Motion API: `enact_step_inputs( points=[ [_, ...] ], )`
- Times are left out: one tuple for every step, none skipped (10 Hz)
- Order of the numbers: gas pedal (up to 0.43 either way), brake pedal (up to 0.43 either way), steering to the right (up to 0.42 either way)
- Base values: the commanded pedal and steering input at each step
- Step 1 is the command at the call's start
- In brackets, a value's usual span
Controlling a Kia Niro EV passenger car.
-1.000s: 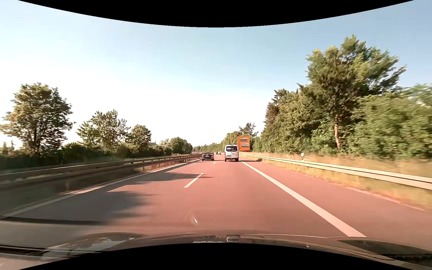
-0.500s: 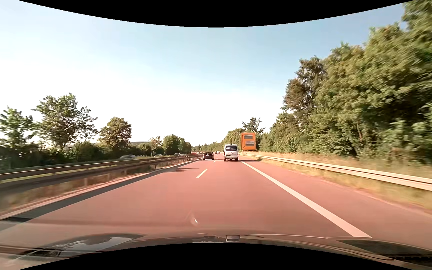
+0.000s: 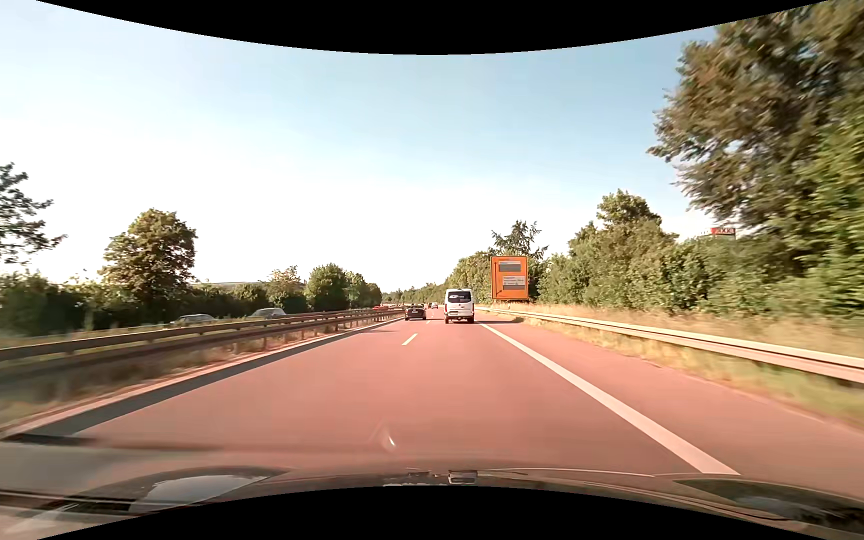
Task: Follow the waypoints while adhering to traffic rules and regulations
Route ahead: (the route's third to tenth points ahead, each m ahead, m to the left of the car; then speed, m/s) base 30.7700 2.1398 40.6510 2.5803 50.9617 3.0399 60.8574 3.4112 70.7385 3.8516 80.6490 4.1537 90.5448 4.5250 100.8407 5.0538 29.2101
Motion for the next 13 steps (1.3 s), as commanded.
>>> enact_step_inputs(
  points=[
    [0.087, 0.006, -0.006],
    [0.087, 0.006, -0.007],
    [0.087, 0.006, -0.009],
    [0.087, 0.006, -0.009],
    [0.098, 0.006, -0.008],
    [0.098, 0.006, -0.009],
    [0.110, 0.006, -0.009],
    [0.118, 0.006, -0.008],
    [0.138, 0.006, -0.007],
    [0.150, 0.006, -0.006],
    [0.177, 0.006, -0.006],
    [0.189, 0.006, -0.006],
    [0.220, 0.006, -0.006]
  ],
)
